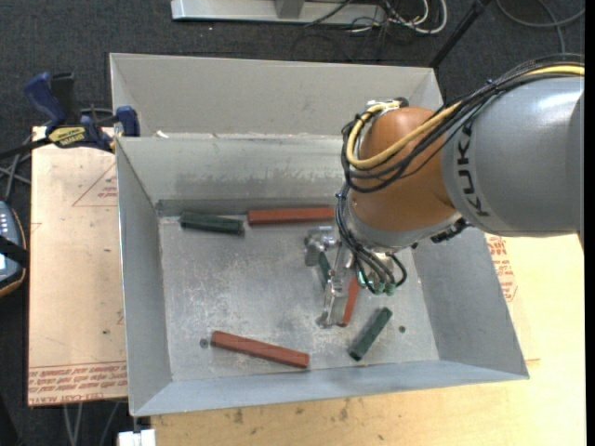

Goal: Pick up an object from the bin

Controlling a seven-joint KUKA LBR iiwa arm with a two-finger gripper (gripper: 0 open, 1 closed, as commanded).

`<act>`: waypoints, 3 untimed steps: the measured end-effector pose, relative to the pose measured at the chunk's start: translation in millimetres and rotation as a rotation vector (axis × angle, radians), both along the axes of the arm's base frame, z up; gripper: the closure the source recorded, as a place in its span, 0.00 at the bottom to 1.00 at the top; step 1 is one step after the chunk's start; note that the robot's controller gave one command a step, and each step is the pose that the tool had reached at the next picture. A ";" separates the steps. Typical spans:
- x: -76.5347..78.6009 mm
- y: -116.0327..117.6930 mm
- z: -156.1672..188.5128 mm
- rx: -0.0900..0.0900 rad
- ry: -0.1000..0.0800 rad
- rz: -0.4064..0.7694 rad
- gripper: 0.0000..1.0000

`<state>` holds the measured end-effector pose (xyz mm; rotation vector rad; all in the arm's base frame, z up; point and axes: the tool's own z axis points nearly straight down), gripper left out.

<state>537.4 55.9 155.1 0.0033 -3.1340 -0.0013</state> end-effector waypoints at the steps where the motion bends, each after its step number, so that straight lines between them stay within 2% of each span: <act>1: 1.9 -0.2 4.0 0.000 -0.008 -0.001 0.00; 2: 21.6 -13.5 -36.5 0.001 -0.013 -0.037 0.00; 3: 15.3 -47.8 -50.0 0.001 0.003 -0.027 0.00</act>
Offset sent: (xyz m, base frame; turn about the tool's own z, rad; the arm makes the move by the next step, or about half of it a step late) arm 0.0267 -0.0204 -0.0556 0.0544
